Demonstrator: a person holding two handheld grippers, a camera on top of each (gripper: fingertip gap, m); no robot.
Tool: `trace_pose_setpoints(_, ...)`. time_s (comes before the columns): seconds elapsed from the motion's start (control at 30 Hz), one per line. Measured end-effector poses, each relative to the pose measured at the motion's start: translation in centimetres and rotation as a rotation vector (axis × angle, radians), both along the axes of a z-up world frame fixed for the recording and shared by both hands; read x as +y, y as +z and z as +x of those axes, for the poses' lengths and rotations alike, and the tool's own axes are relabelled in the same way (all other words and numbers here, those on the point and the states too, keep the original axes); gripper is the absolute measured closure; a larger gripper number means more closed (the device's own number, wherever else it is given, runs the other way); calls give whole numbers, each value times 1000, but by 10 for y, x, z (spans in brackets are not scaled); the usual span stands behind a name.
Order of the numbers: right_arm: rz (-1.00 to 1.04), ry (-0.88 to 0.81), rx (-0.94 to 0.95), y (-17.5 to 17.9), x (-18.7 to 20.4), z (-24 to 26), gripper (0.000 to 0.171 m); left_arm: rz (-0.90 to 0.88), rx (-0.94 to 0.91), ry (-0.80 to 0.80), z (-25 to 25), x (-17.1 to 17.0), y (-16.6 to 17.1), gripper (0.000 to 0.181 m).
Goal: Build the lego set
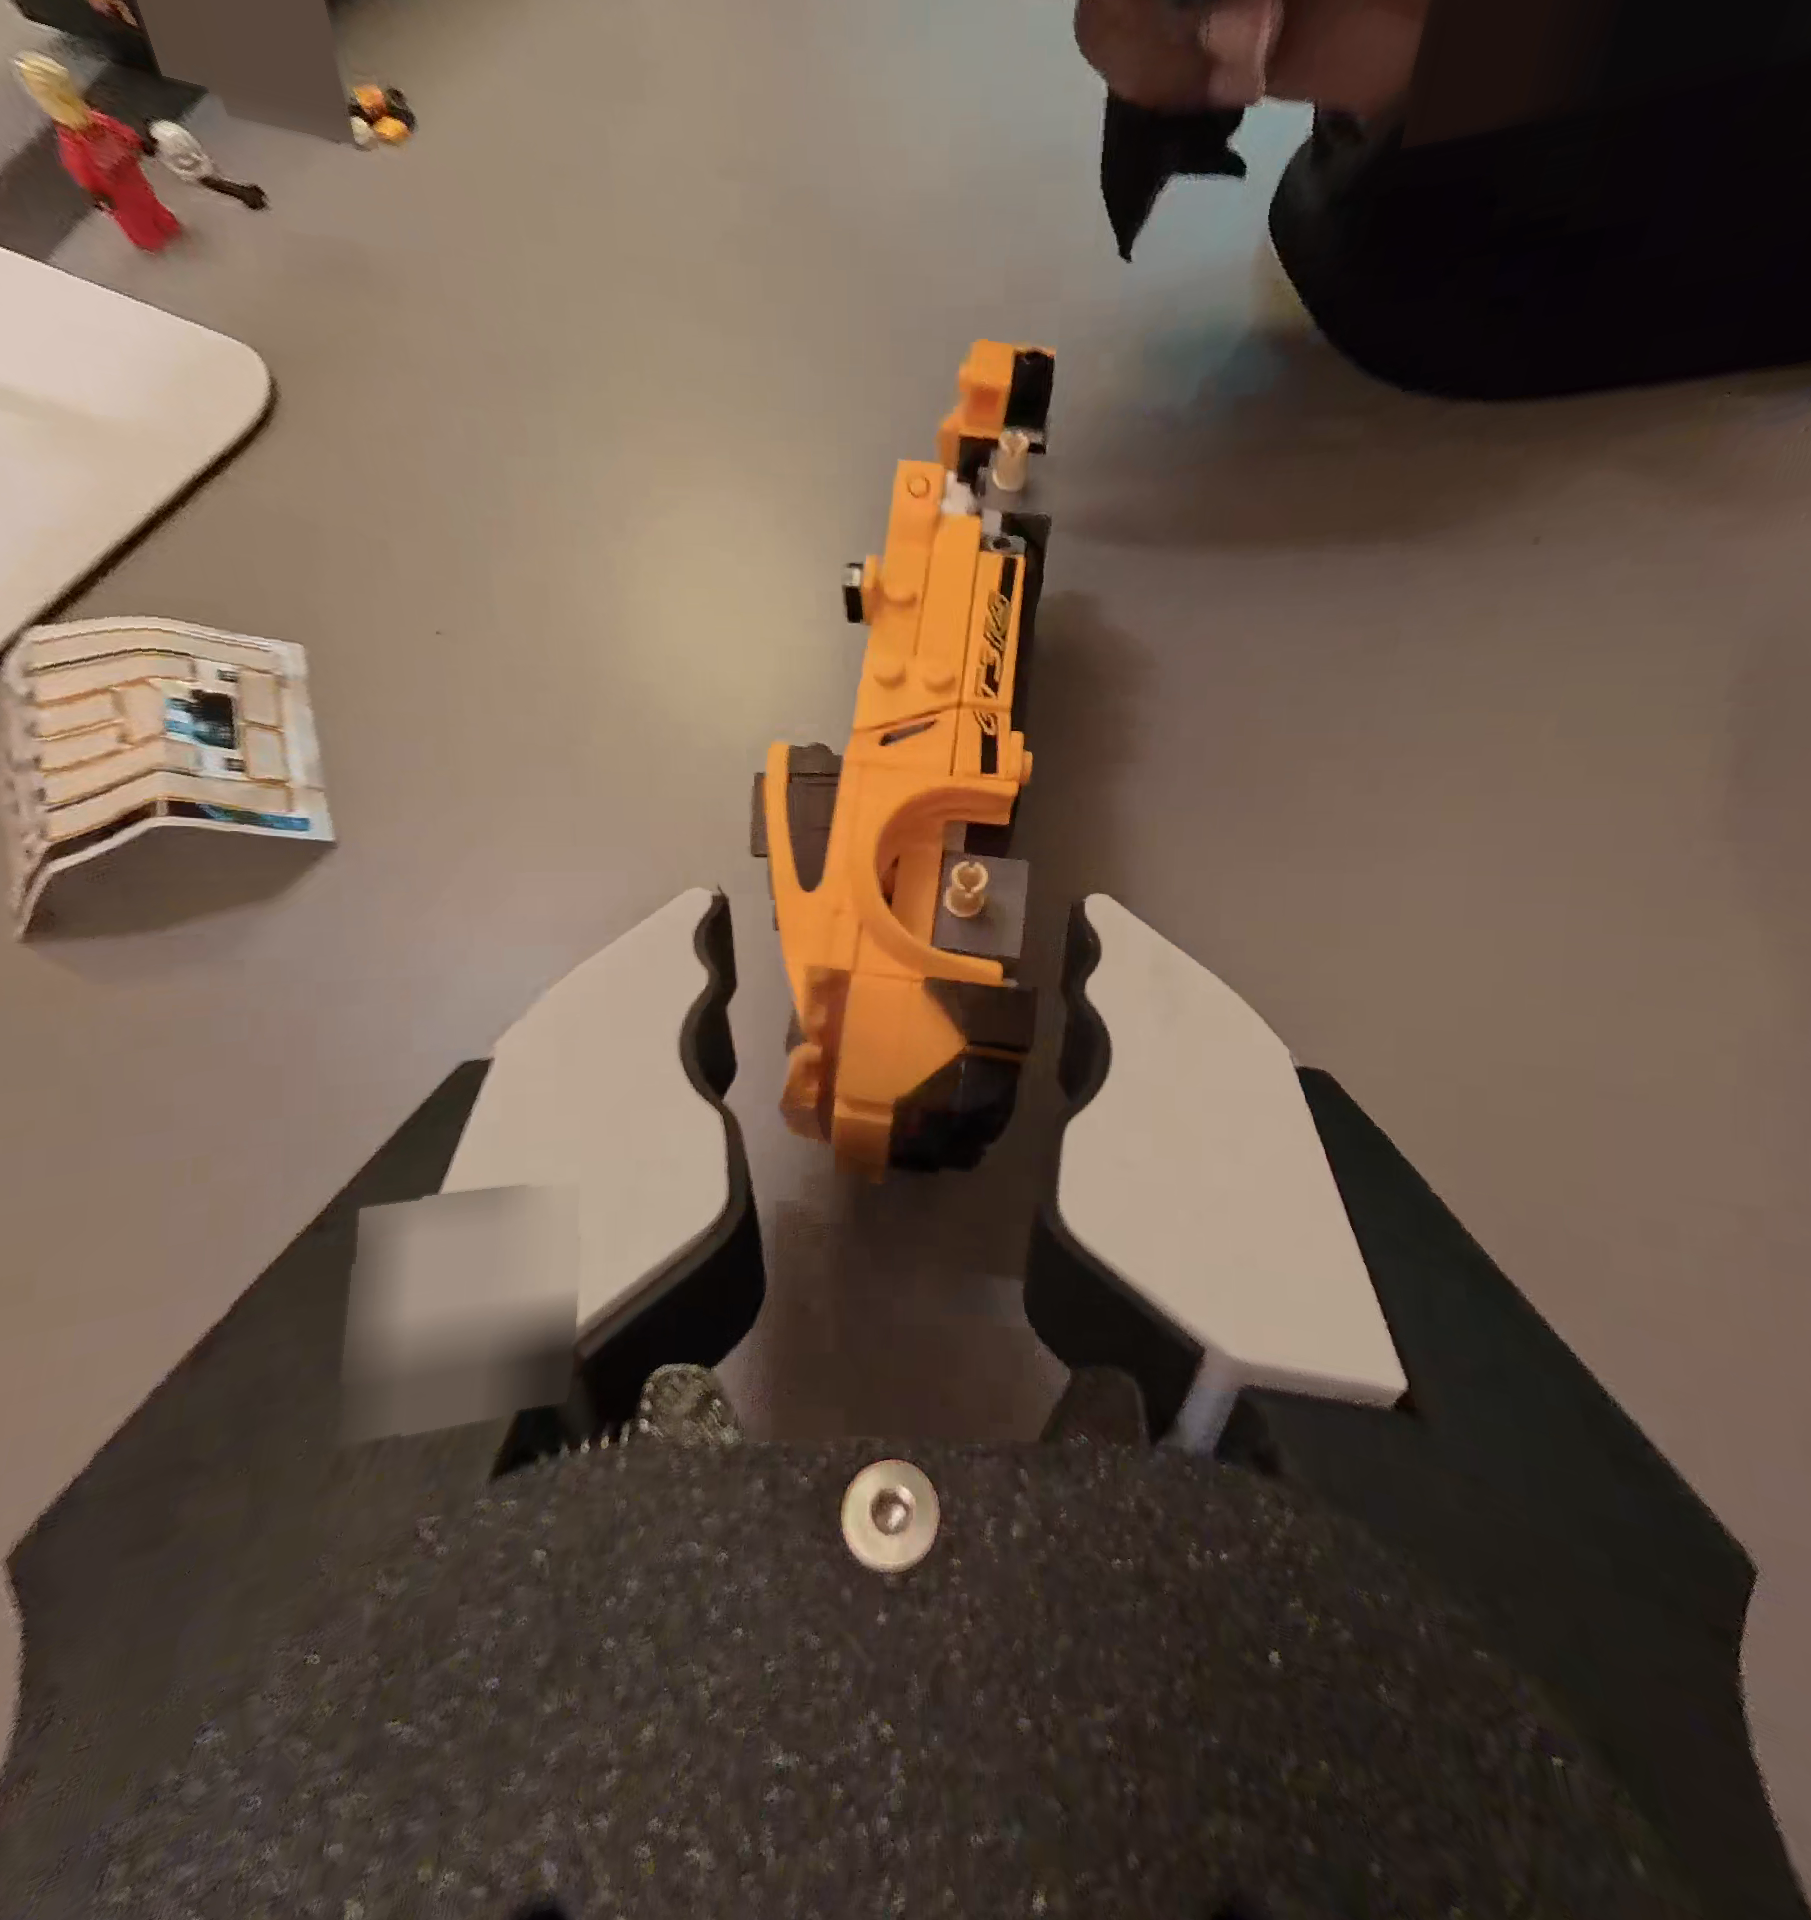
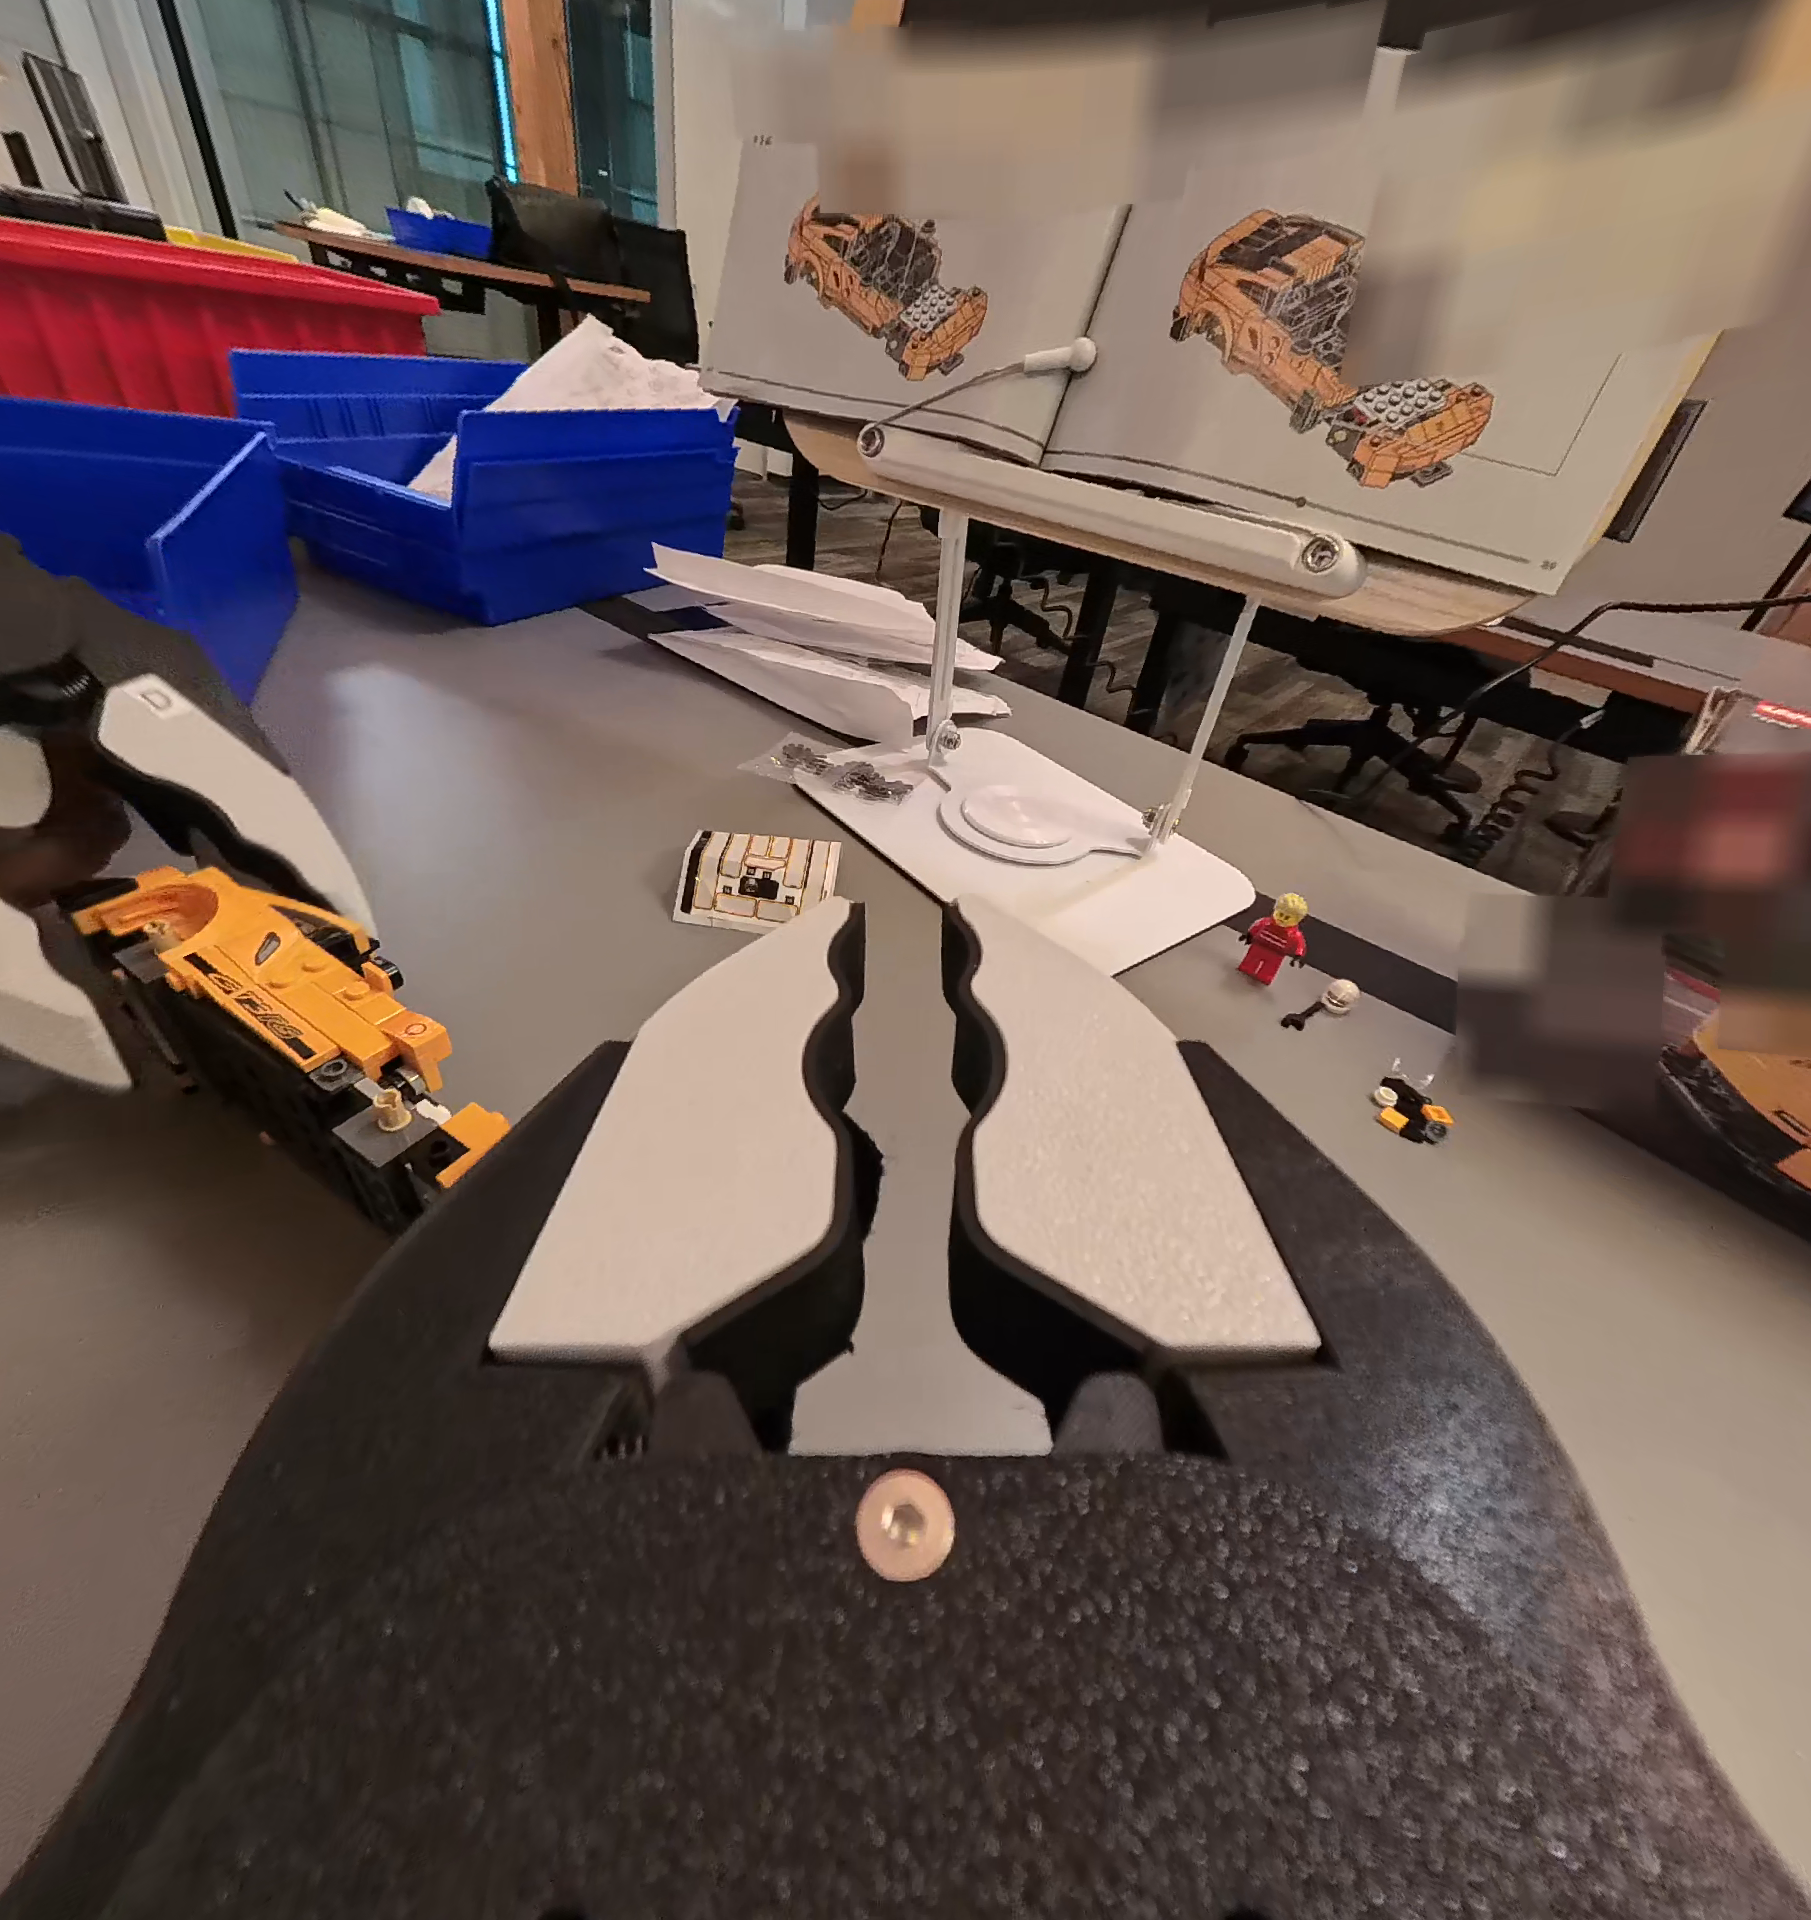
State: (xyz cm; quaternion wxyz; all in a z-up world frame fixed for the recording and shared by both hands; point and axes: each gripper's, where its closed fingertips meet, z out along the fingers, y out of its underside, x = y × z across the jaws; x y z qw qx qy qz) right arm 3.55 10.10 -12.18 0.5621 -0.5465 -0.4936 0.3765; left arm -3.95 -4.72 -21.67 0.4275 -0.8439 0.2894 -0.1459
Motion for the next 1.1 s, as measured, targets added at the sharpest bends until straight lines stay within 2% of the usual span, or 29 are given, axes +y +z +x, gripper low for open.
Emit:
trace_pose_setpoints(0.13, -1, 3, -7, -1, -1, -1, 158, -6, 60, -8, 4, 2, -10, 125)
trace_pose_setpoints(0.23, 4, 4, -17, -2, -2, -1, 158, 3, 104, 15, 0, 5, -13, 135)
trace_pose_setpoints(0.4, -9, 11, -38, -8, -3, -3, 158, 14, 145, 28, -4, 6, -13, 135)
trace_pose_setpoints(0.63, -15, 27, -46, -12, -4, -5, 158, 123, 295, 82, -23, 15, -8, 135)
trace_pose_setpoints(0.7, -19, 78, -59, -14, -12, -7, 158, 170, 353, 75, -25, 17, -6, 135)
trace_pose_setpoints(0.77, -23, 228, -117, -25, -36, -12, 158, 216, 405, 61, -24, 19, -5, 135)
trace_pose_setpoints(0.83, 44, 352, -220, -40, -61, -13, 149, 267, 465, 37, -21, 20, -4, 136)
trace_pose_setpoints(0.97, 185, 465, -400, -69, -86, -10, 126, 329, 548, 7, -20, 21, -1, 136)
trace_pose_setpoints(1.1, 336, 409, -500, -88, -76, -10, 122, 337, 563, -11, -18, 20, -3, 136)
